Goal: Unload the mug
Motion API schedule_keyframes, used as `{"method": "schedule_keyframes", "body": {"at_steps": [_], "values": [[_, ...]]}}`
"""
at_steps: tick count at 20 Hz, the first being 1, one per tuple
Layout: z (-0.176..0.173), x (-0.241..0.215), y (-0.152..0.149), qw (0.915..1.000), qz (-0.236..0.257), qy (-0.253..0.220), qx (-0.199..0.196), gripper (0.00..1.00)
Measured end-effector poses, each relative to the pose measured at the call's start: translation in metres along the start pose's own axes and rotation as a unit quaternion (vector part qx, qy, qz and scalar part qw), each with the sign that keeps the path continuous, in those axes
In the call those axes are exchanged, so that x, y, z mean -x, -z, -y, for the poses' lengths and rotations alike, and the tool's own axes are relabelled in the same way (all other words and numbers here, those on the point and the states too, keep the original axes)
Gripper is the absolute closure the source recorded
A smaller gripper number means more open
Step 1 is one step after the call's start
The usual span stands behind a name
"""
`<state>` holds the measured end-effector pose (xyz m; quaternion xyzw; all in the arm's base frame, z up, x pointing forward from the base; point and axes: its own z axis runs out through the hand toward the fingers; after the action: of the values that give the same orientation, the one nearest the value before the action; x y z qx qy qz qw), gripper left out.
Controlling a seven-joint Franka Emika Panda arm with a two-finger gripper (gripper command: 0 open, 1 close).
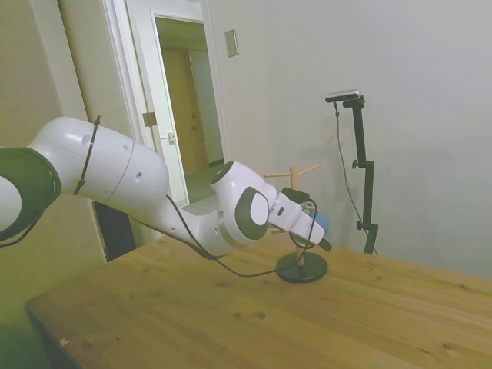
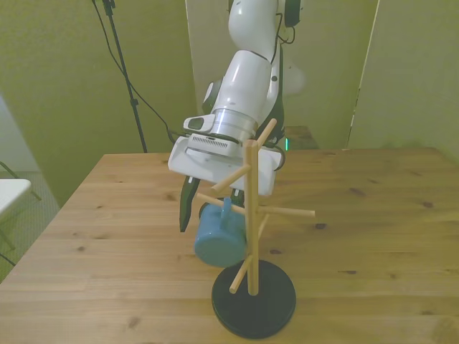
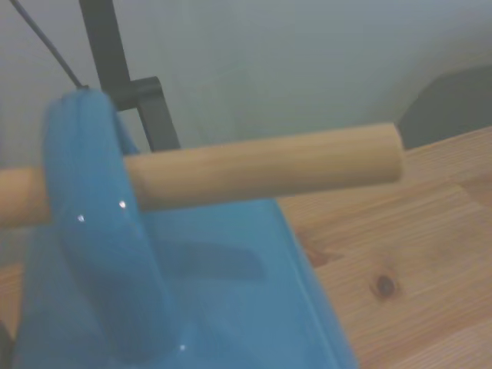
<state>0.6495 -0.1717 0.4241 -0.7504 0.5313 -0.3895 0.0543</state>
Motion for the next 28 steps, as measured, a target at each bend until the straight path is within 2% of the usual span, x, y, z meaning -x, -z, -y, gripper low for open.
{"method": "schedule_keyframes", "body": {"at_steps": [14, 28], "values": [[0.006, 0.003, 0.005, 1.0000, 0.004, -0.001, -0.007, 1.00], [0.004, -0.008, 0.028, 0.9997, 0.007, -0.015, -0.017, 1.00]]}}
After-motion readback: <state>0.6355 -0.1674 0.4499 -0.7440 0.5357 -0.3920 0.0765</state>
